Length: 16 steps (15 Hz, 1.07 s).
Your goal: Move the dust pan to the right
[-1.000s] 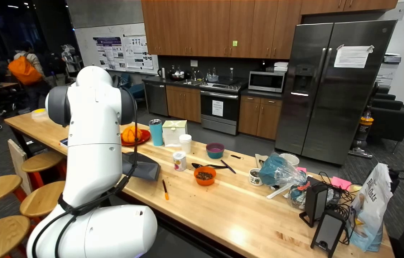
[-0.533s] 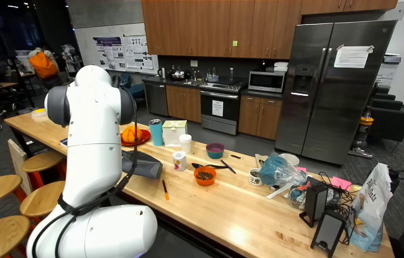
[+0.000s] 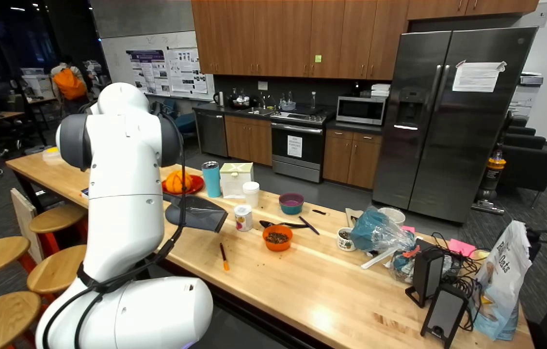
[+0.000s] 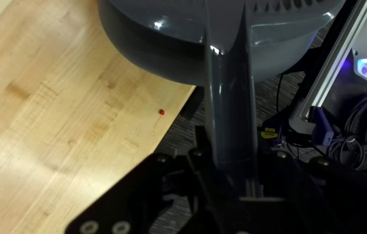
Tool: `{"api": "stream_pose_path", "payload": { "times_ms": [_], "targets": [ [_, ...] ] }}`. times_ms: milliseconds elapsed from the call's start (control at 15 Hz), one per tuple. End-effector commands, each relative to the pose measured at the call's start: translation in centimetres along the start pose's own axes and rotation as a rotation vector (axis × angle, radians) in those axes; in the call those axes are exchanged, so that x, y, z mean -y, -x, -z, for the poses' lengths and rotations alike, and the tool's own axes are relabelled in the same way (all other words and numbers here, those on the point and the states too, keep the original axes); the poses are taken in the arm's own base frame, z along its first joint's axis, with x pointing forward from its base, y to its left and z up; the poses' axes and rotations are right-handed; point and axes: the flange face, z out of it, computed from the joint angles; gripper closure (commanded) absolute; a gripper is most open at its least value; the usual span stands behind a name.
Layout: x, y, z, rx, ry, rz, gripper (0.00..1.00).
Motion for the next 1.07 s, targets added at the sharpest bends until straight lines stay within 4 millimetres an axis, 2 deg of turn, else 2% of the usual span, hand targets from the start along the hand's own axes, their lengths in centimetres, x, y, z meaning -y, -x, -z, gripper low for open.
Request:
{"api": "stream_pose_path", "payload": {
  "times_ms": [0,333,600,1000],
  "targets": [
    [1.6,2.0,1.6,0.044,0.0,-0.072,0.92],
    [2.7,4.2,2.1,0.026,0.011,-0.155,0.92],
    [4.5,6.4,1.6,0.024,-0.005,-0.239,0.92],
    [8.1,9.2,-0.3,0.017,-0.058,-0.351,0.92]
  ]
}}
